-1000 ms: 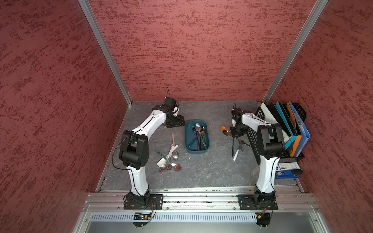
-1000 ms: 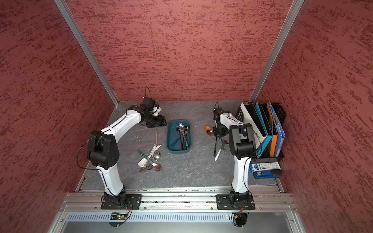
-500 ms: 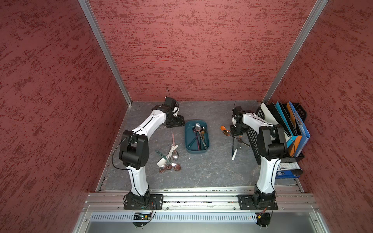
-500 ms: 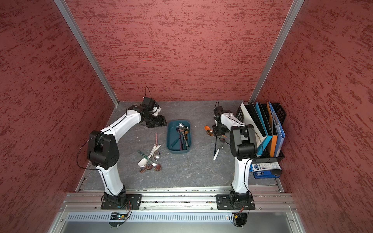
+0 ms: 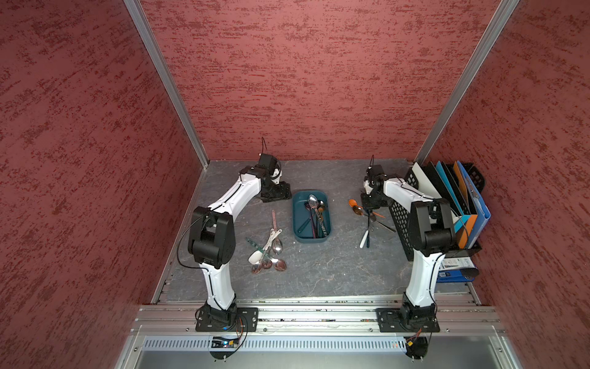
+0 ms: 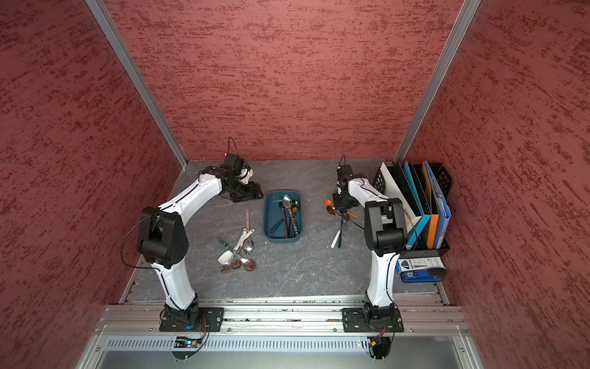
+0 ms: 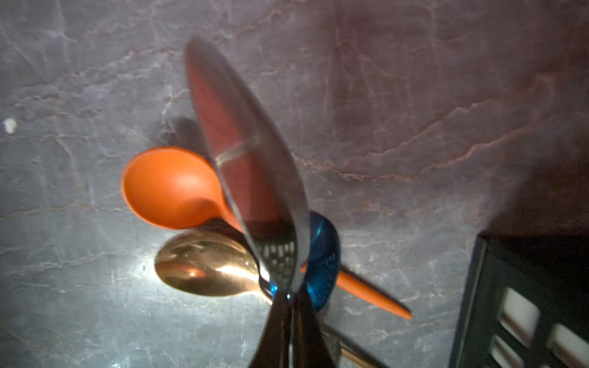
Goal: Put the spoon into the storage box
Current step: Pick up the spoon from the center of the board.
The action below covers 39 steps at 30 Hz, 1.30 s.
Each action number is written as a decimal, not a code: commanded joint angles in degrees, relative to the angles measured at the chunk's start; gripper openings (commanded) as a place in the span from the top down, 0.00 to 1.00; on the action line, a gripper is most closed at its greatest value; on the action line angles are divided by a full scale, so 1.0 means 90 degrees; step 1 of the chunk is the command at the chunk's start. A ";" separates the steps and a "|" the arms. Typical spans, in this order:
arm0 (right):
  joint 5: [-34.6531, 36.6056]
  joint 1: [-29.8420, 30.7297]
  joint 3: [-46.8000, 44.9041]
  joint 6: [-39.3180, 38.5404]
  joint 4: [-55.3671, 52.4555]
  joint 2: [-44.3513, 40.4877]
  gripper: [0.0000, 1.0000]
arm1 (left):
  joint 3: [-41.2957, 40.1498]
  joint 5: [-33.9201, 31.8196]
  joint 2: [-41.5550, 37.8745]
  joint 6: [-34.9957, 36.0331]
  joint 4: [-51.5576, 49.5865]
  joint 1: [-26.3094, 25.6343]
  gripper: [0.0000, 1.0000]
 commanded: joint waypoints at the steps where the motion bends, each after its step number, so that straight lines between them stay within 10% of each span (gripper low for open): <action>1: -0.0327 0.0075 -0.0167 0.0185 0.0573 0.0032 0.97 | -0.0175 0.0056 -0.0122 -0.0084 0.0106 0.0058 0.24; 39: -0.2905 0.0364 -0.2270 0.1694 0.4257 -0.0921 0.97 | -0.0350 0.0037 -0.0281 -0.0221 0.0099 0.0107 0.24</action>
